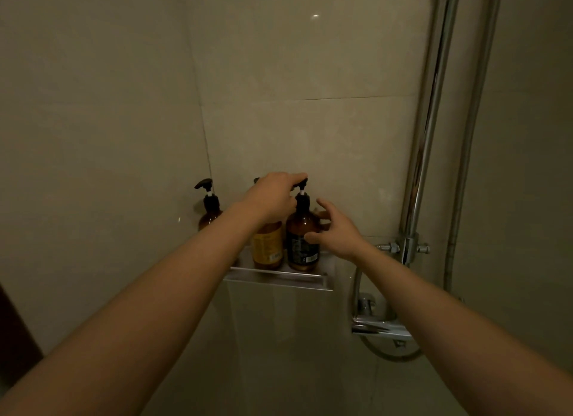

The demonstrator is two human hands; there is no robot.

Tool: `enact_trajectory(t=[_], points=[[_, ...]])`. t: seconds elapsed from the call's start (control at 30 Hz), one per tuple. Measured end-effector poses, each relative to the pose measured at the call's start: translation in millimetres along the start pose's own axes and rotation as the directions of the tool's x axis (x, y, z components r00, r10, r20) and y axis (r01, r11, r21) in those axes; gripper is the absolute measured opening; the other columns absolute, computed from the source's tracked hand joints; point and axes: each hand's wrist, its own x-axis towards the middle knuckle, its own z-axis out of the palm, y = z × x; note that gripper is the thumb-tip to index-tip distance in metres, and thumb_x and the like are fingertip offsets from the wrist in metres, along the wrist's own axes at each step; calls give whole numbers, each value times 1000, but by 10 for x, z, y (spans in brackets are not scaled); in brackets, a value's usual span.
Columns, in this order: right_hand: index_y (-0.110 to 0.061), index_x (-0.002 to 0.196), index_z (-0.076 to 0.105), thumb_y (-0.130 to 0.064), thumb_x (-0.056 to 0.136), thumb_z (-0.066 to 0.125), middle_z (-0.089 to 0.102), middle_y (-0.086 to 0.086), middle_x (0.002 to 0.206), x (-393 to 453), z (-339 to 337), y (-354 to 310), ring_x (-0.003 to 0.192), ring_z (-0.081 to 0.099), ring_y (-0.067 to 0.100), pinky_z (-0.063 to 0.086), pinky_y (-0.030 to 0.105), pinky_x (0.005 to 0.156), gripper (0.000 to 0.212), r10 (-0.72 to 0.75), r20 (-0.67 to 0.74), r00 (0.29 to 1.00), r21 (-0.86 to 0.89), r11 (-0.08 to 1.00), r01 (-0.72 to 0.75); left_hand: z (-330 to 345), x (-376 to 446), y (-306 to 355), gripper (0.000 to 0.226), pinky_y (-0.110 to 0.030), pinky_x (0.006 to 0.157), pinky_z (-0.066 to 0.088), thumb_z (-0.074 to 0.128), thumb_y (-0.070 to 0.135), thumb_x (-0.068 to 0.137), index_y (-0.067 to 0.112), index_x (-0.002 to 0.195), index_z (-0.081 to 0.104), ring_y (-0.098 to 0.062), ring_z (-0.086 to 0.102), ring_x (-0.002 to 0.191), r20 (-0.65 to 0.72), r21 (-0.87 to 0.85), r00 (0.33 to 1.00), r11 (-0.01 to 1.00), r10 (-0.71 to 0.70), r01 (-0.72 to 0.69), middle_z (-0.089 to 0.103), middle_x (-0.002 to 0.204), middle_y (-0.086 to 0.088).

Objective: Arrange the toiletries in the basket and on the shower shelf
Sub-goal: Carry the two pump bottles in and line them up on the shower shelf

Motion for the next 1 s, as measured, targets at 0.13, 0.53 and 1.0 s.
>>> enact_trajectory(t=[0.13,0.53,1.0], points=[[-26,153,28,-53,58,87,50,4,146,-5,135,-90,124,55,24,49,37,95,115,-28,-86,996,-139,990,16,8,-23,8,62,-32,91,42,54,13,92,25,151,36,-28,52,124,-15,-32,1000,999,2,-2,54,141,-9],[-32,148,33,-62,52,81,52,-3,139,-8,208,-166,119,56,18,52,45,95,111,-101,-102,990,-224,972,76,-28,-42,-34,65,-35,93,44,53,10,91,27,151,35,-28,53,123,0,-33,1000,999,30,-30,54,140,-9],[-30,144,41,-62,50,81,56,-4,135,46,193,-102,114,58,16,53,40,93,107,-72,-138,988,-186,981,46,-24,-15,-44,65,-34,92,43,52,9,91,29,151,34,-28,52,124,24,-73,999,996,44,-43,53,141,-8]])
